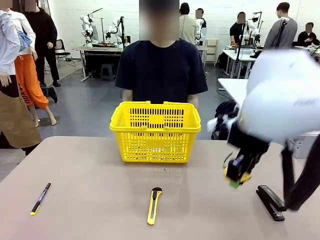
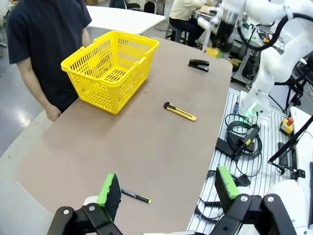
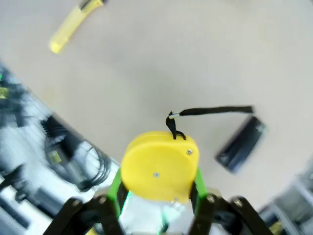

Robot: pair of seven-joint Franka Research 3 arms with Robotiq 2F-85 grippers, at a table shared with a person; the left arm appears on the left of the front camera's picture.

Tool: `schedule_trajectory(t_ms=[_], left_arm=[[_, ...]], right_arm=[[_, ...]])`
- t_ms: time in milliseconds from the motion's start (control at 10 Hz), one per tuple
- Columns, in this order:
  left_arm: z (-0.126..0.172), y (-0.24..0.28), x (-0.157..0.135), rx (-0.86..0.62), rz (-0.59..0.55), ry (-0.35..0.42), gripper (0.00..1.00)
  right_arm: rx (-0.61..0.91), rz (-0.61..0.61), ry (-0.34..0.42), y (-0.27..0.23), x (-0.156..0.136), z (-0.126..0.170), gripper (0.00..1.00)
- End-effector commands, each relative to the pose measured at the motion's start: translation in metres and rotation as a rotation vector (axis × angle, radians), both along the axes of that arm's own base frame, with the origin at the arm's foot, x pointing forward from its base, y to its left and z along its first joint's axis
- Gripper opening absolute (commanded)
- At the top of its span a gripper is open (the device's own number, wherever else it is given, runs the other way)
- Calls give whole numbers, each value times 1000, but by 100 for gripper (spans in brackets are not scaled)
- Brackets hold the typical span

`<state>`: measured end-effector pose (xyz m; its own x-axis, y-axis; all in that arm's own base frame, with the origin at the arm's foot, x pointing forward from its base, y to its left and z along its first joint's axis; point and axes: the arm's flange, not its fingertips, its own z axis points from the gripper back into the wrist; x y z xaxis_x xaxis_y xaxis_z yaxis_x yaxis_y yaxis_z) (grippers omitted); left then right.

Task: Place the items the person wants into the basket.
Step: Pick up the item the person points to and place it in the Market Basket.

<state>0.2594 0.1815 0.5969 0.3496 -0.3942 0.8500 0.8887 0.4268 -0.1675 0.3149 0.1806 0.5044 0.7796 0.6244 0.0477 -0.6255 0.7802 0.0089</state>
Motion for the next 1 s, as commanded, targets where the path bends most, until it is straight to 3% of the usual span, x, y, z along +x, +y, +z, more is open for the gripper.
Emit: schedule_trajectory(t_ms=[0, 100, 300, 900], left_arm=[[1, 1, -1, -8, -15, -26, 100], [1, 1, -1, -8, -15, -26, 100], [1, 1, -1, -8, -15, -26, 100], [1, 1, -1, -8, -15, -26, 100]], right_arm=[[52, -113, 54, 10, 15, 67, 0], [65, -139, 50, 11, 13, 91, 0], [64, -182, 52, 15, 9, 113, 0], [58, -140, 23, 5, 3, 121, 0]])
